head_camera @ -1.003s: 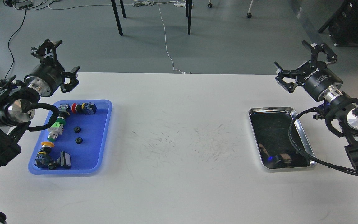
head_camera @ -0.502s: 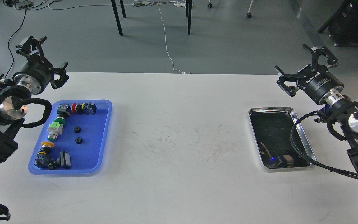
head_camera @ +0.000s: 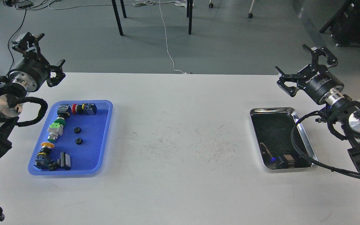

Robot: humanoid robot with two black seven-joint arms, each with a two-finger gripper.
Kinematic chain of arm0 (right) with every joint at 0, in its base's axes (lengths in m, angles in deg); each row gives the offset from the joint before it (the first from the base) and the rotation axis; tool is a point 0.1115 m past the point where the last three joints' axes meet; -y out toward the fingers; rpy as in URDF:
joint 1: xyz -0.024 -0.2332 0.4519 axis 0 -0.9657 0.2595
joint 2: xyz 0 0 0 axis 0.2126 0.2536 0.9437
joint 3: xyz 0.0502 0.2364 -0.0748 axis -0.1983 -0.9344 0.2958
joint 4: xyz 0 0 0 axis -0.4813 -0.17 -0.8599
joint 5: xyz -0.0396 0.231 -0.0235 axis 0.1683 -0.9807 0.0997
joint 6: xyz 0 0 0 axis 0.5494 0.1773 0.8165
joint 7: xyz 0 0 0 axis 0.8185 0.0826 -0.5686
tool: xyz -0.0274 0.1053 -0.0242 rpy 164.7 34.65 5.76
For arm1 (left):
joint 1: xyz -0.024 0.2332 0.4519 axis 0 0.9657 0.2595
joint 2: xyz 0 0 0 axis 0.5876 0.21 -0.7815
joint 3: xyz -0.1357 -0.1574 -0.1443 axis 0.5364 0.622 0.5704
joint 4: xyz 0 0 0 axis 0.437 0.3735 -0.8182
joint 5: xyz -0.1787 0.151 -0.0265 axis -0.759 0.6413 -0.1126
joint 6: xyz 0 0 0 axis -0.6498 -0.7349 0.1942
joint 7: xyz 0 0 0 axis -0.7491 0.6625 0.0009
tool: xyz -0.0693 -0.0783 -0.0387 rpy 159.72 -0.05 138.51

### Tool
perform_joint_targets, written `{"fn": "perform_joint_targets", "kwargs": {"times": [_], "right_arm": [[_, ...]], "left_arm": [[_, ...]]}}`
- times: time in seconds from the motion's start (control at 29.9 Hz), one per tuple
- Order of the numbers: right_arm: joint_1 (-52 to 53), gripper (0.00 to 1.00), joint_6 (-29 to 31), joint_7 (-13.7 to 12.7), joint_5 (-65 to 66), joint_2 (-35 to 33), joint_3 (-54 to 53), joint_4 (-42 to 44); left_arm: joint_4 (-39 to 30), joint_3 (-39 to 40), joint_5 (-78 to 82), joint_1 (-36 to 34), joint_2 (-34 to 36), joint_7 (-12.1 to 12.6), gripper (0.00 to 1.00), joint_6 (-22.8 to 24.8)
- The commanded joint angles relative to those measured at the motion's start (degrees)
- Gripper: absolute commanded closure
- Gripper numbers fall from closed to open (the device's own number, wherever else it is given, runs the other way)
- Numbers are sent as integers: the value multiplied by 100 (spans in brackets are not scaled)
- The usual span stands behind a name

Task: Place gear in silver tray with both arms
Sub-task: 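Raise both grippers from the rest pose toward the table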

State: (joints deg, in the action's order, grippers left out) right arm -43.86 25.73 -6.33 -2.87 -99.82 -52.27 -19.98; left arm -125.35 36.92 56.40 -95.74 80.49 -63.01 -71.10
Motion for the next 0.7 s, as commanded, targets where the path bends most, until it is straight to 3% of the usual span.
{"fn": "perform_joint_targets", "kwargs": {"times": [0.0,0.27,0.43,0.67], "right_arm": [[77,1,-111,-27,-4,-18,112,-18],[341,1,-613,-36,4,-124,490,-245],[323,1,-683,-54,22,-255,595,-834],[288,1,-1228,-54,66,-282,613,-1362]], "left_arm": [[-250,-134,550,-2,287,45,2,154],[-619,-275,1553,6,832,150,2,400],[-1541,-626,1869,15,1632,291,2,366],[-3087,-1055,2966,121,3002,405,2,445]]}}
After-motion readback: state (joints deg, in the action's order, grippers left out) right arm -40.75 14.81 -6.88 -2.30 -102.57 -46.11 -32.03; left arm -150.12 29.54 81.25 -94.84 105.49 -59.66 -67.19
